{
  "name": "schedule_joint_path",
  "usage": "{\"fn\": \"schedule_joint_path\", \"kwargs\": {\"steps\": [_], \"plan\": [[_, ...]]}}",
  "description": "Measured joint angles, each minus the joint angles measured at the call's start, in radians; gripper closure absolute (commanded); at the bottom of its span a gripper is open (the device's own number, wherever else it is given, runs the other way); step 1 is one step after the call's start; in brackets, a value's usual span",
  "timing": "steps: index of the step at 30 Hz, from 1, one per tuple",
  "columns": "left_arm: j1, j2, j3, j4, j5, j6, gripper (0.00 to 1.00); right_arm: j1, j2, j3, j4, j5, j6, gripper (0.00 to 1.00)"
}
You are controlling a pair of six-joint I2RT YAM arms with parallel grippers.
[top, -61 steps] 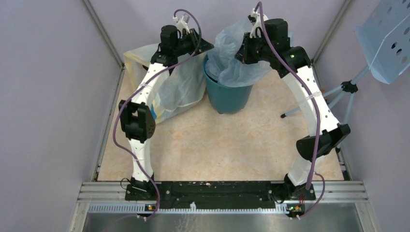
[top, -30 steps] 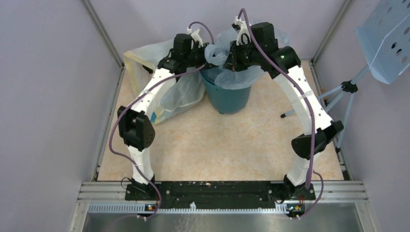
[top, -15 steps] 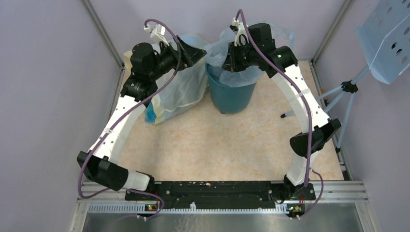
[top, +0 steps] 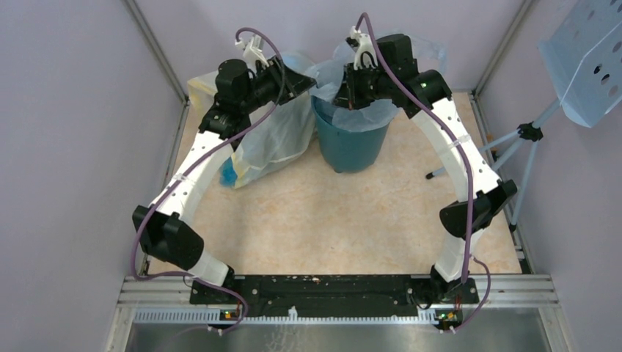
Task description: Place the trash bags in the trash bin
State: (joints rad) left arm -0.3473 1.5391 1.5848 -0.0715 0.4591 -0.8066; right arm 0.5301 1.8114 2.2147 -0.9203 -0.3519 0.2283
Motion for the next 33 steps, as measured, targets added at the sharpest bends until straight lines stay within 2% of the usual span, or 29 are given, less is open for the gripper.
{"fn": "schedule_joint_path", "kwargs": {"steps": [1, 2, 7, 18, 23, 26, 30, 31, 32, 33], "plan": [[0.000, 0.011, 0.009, 0.000, 0.005, -0.008, 0.98, 0.000, 0.000, 0.000, 0.000, -0.007, -0.002, 0.72], [-0.001, 0.028, 0.025, -0.008, 0.011, -0.003, 1.00, 0.000, 0.000, 0.002, -0.002, -0.011, -0.007, 0.68], [0.000, 0.061, 0.101, -0.089, 0.019, 0.012, 1.00, 0.000, -0.002, 0.040, 0.000, 0.047, -0.026, 0.65], [0.012, 0.042, 0.112, -0.201, 0.037, 0.024, 1.00, -0.008, -0.031, 0.076, 0.048, 0.216, -0.025, 0.63], [0.027, 0.029, 0.112, -0.253, 0.050, 0.035, 1.00, -0.031, -0.051, 0.059, 0.095, 0.217, -0.007, 0.50], [0.044, 0.016, 0.112, -0.272, 0.051, 0.048, 1.00, -0.060, -0.076, 0.012, 0.135, 0.188, 0.027, 0.48], [0.073, 0.000, 0.112, -0.291, 0.064, 0.054, 1.00, -0.104, -0.090, -0.029, 0.169, 0.164, 0.071, 0.66], [0.081, -0.003, 0.112, -0.292, 0.070, 0.055, 1.00, -0.110, -0.089, -0.029, 0.167, 0.168, 0.077, 0.75], [0.085, -0.005, 0.112, -0.293, 0.073, 0.055, 1.00, -0.114, -0.089, -0.031, 0.165, 0.172, 0.078, 0.95], [0.090, -0.007, 0.112, -0.293, 0.077, 0.055, 1.00, -0.116, -0.087, -0.031, 0.161, 0.179, 0.082, 1.00]]}}
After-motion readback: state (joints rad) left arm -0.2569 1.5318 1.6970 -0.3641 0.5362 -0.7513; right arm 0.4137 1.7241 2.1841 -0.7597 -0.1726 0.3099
